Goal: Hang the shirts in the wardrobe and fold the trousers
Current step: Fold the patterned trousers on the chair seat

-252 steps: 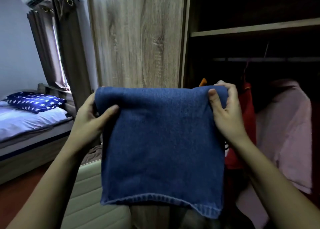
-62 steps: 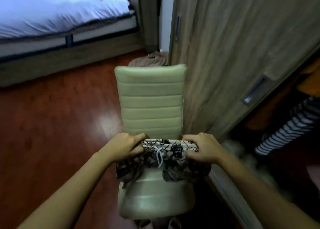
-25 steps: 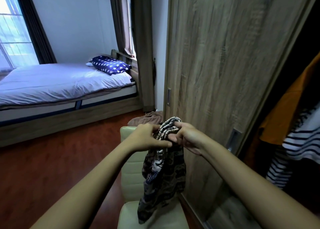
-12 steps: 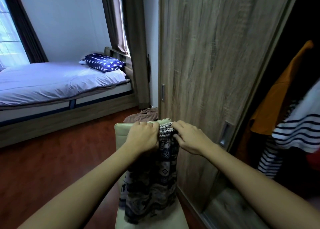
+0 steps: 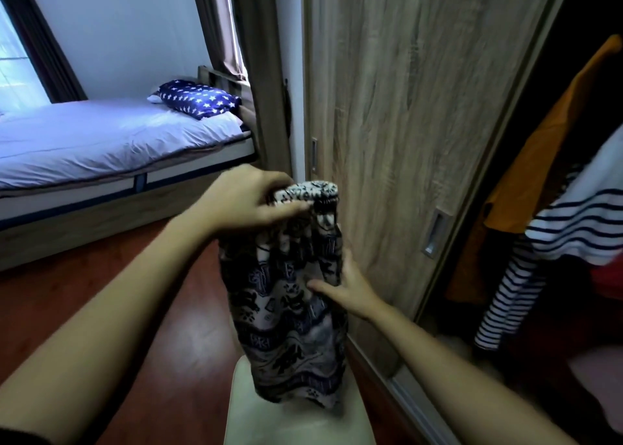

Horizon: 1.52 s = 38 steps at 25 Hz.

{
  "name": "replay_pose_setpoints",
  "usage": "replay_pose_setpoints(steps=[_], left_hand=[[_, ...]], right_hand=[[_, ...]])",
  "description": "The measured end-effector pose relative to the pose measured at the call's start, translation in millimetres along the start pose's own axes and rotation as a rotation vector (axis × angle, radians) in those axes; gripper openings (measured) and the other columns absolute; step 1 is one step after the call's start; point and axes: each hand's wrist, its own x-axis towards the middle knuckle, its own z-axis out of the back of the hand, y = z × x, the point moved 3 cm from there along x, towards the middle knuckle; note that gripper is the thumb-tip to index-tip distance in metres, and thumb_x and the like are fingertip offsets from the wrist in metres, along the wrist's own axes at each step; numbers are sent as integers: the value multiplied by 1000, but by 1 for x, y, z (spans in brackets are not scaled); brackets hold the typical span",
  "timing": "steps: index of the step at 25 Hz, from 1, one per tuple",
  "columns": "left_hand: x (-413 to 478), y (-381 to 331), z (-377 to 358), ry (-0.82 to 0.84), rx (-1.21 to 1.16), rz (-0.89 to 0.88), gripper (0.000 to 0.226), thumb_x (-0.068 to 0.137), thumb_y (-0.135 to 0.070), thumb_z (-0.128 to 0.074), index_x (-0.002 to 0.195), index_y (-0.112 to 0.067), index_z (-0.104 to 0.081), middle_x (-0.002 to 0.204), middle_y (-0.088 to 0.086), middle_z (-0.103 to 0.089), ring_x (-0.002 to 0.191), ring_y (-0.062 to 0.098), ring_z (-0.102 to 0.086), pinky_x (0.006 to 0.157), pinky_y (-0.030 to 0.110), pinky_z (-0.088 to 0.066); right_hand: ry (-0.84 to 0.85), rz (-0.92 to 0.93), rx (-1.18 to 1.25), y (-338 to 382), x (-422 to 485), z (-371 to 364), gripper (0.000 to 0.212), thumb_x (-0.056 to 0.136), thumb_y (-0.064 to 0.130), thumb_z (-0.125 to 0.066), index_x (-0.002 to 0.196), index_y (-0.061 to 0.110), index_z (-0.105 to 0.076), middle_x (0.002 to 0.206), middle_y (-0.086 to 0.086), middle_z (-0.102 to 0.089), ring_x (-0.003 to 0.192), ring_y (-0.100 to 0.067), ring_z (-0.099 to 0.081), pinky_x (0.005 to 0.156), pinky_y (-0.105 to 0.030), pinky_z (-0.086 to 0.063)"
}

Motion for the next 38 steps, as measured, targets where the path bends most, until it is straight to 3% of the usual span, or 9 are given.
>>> replay_pose_setpoints(steps=[3, 7, 12, 14, 19, 23, 29, 33, 38], left_hand=[[-10, 7, 43, -95, -133, 56, 58, 77, -66, -45, 91, -15, -69, 57, 0, -58, 53, 6, -48, 51, 32, -41], [-43, 50, 81, -260, -127, 245, 56, 79, -59, -50, 90, -7, -69, 65, 17, -64, 58, 3, -46, 57, 38, -41], [-123, 129, 33, -134, 127, 521, 66, 76, -73, -37, 89, -16, -66, 65, 16, -63, 68, 33, -65, 59, 38, -47], [-166, 149, -2, -131, 175, 680, 66, 76, -75, -33, 90, -18, -63, 71, 18, -66, 74, 38, -65, 62, 41, -49], [-247, 157, -108, -2, 185, 862, 69, 78, -75, -24, 89, -15, -53, 69, 22, -64, 72, 44, -63, 59, 39, -41], [-278, 156, -169, 44, 106, 934, 70, 78, -75, -25, 92, -13, -54, 70, 22, -63, 73, 45, -62, 61, 41, -43], [-316, 177, -267, 140, -61, 1088, 60, 82, -72, -36, 83, -14, -54, 66, 15, -60, 67, 35, -58, 62, 42, -48], [-371, 189, -383, 282, -22, 1172, 63, 82, -77, -29, 86, -17, -50, 62, 11, -58, 62, 33, -58, 62, 41, -51], [-416, 217, -461, 282, 2, 1392, 73, 79, -81, -29, 102, -16, -52, 80, 20, -64, 77, 39, -61, 72, 49, -53]], right_hand=[[-39, -32, 10, -30, -4, -10, 48, 92, 42, -50, 122, 5, -52, 108, -6, -66, 97, -8, -63, 85, -33, -53], [-43, -46, -55, -62, -8, -30, 27, 96, 12, -46, 122, 11, -52, 103, 4, -65, 92, 0, -60, 78, -20, -48], [-51, -125, -143, -97, -9, -41, 13, 94, 7, -47, 102, 3, -57, 70, 0, -57, 57, -1, -51, 55, -25, -39], [-2, -125, -200, -101, -14, -37, 24, 96, 14, -47, 111, 2, -61, 80, 2, -61, 64, 3, -53, 57, -13, -37], [213, -193, -346, -147, -41, -54, 52, 90, 45, -36, 120, 10, -60, 112, -12, -68, 103, -29, -64, 75, -31, -43], [293, -238, -375, -179, -61, -63, 72, 83, 62, -26, 114, 8, -60, 103, -18, -69, 94, -35, -65, 65, -33, -41], [360, -355, -498, -259, -56, -87, 31, 97, 22, -44, 121, 7, -54, 97, -23, -66, 83, -37, -63, 59, -29, -32], [499, -399, -560, -362, -57, -150, 30, 98, 30, -39, 115, 12, -57, 112, -20, -62, 100, -34, -59, 68, -27, -31], [385, -338, -607, -430, -29, -200, 31, 100, 27, -36, 110, 8, -58, 109, -18, -66, 91, -30, -63, 66, -29, -38]])
